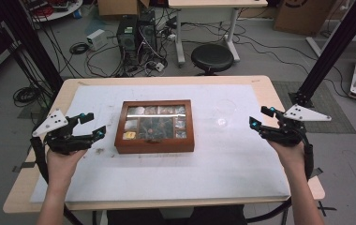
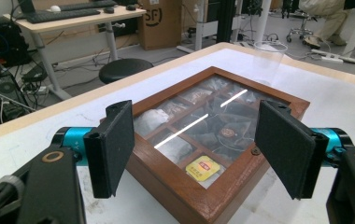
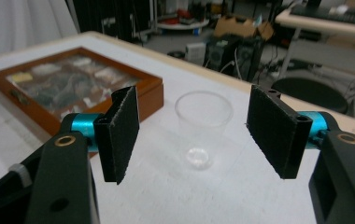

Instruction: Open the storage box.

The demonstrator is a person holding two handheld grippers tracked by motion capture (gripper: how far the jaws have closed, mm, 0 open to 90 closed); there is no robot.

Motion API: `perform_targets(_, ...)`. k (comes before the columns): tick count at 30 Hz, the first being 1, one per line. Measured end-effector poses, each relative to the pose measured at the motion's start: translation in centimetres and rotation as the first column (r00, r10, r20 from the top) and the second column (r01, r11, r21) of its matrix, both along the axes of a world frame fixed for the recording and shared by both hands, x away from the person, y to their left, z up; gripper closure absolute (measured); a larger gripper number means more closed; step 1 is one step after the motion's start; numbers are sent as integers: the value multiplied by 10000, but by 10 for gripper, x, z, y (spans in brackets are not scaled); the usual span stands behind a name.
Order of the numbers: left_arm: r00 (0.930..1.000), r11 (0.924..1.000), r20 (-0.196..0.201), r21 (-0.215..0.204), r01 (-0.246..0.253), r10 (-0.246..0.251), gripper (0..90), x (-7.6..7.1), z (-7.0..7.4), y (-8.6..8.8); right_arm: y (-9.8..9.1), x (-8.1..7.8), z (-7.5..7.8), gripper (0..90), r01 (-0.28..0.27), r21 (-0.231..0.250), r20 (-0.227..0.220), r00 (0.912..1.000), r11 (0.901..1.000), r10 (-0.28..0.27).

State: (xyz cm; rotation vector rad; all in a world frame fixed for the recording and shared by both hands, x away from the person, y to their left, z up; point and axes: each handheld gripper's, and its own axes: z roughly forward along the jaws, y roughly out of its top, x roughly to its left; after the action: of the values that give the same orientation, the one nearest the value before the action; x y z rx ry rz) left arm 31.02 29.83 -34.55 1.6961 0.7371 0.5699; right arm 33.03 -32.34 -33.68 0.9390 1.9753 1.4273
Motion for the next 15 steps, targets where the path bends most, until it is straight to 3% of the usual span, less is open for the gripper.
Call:
perform_targets(4,9999,10000,100,-89,20,-19,287,1,-1,0,-6,-2,0,339,141,495,509,9986,9987,-167)
perform_targets(7,9999,9999,149,-91,-56,57,287,2,0,-1,-7,-1,-1,339,262,444,598,9978,9987,-289)
perform_targets(13,9999,9998,122,-190,108,-106,289,2,0,-2,-7,4,-4,278,688,172,-29,9976,9975,-687)
perform_targets(15,9999,9997,35,-205,149,-148,288,2,-1,-3,-7,3,-2,277,731,199,-44,9973,9971,-731)
